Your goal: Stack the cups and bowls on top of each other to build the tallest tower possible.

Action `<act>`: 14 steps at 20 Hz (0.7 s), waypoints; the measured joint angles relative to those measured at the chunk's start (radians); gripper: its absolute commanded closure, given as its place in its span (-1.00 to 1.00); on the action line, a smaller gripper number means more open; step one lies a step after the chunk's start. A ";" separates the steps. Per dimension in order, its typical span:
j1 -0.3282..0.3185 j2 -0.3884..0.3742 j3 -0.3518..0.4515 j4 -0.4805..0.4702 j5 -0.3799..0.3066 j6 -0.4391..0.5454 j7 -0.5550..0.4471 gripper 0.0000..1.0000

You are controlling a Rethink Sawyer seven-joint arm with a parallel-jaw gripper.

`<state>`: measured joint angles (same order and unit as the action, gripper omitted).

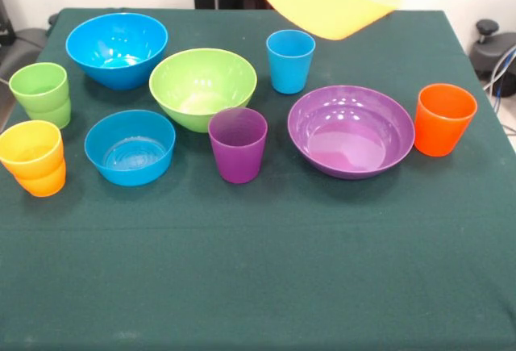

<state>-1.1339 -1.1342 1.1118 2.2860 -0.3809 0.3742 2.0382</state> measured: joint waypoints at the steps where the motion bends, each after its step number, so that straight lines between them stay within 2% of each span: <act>1: -0.009 0.009 0.012 0.000 0.000 -0.004 0.000 1.00; 5: -0.061 0.099 0.097 0.002 -0.002 -0.068 0.000 1.00; 7: -0.069 0.127 0.115 0.001 -0.002 -0.089 0.000 1.00; 8: -0.078 0.171 0.142 0.002 -0.002 -0.117 0.000 1.00; 12: -0.088 0.247 0.183 0.002 -0.004 -0.155 0.000 1.00; 14: -0.097 0.313 0.221 0.002 -0.005 -0.174 0.000 1.00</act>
<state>-1.2308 -0.8216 1.3330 2.2883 -0.3858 0.1997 2.0382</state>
